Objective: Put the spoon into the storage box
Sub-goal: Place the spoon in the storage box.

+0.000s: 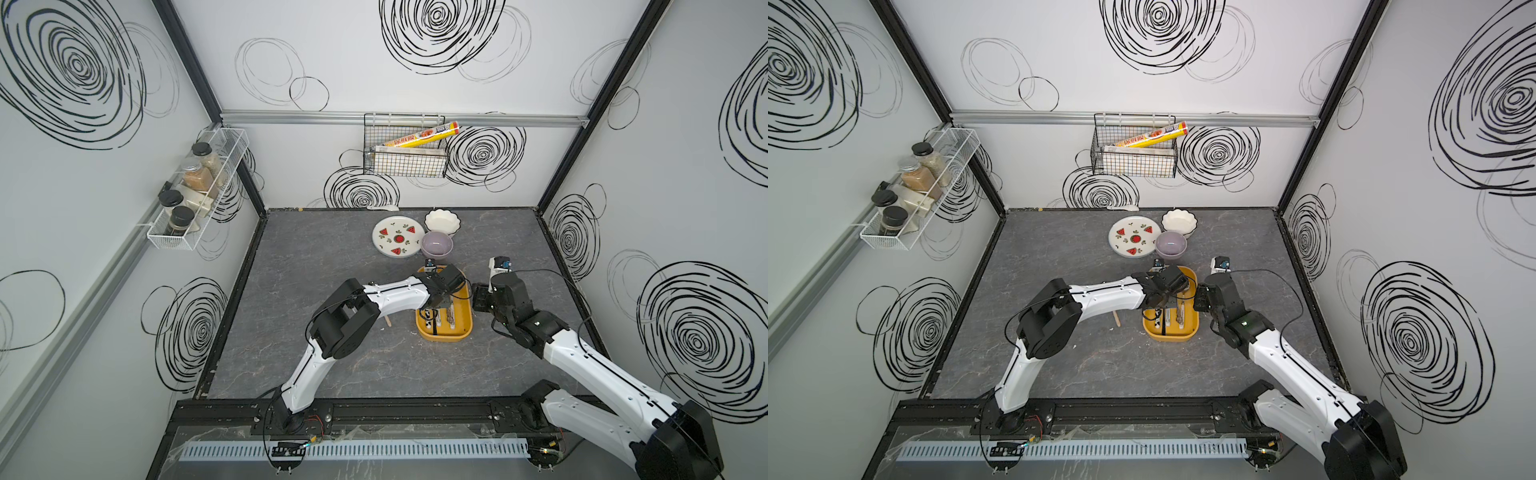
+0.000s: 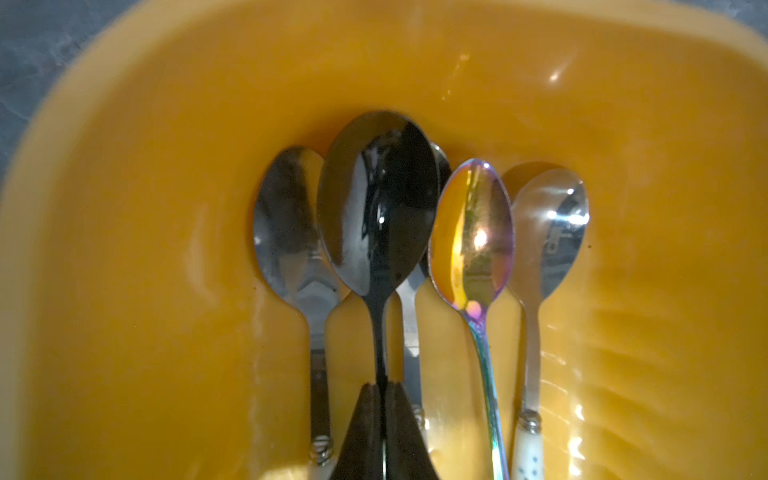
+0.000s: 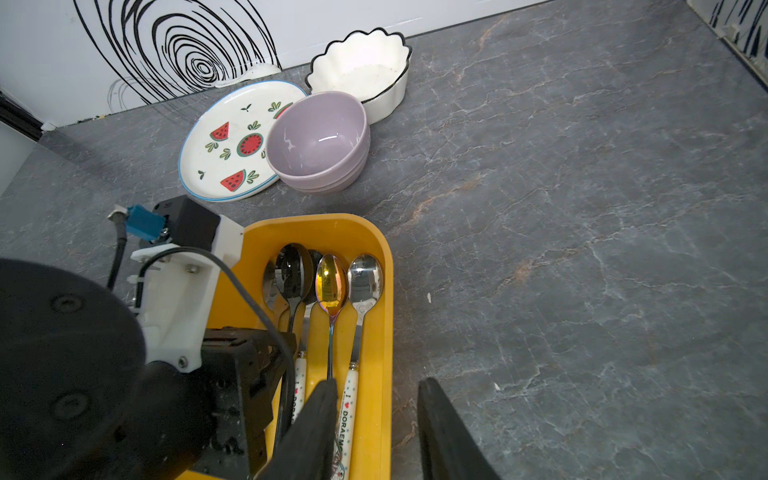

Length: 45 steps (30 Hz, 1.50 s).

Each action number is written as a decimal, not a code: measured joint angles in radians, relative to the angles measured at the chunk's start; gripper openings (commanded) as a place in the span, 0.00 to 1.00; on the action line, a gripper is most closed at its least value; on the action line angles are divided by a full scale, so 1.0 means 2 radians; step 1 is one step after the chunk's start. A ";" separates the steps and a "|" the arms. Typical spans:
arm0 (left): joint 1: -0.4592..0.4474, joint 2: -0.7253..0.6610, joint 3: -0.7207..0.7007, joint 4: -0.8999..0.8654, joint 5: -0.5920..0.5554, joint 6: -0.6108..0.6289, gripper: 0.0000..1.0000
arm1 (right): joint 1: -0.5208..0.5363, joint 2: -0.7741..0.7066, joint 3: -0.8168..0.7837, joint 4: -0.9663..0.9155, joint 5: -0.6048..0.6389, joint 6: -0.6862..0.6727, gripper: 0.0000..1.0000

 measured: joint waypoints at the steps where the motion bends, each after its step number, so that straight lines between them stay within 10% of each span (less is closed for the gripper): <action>1: 0.000 0.000 -0.002 0.002 0.001 0.000 0.09 | 0.000 0.001 0.000 0.000 -0.001 0.000 0.37; 14: 0.009 -0.046 -0.027 0.013 0.023 0.014 0.34 | 0.000 0.002 0.000 0.007 -0.011 -0.001 0.37; 24: 0.023 -0.276 -0.088 0.023 0.001 0.047 0.43 | 0.001 0.014 0.001 0.052 -0.095 -0.036 0.40; 37: 0.277 -0.625 -0.367 -0.042 0.008 0.106 0.54 | 0.150 0.393 0.302 -0.003 -0.183 -0.133 0.46; 45: 0.322 -0.719 -0.409 -0.068 0.027 0.142 0.55 | 0.154 0.557 0.459 -0.069 -0.175 -0.192 0.54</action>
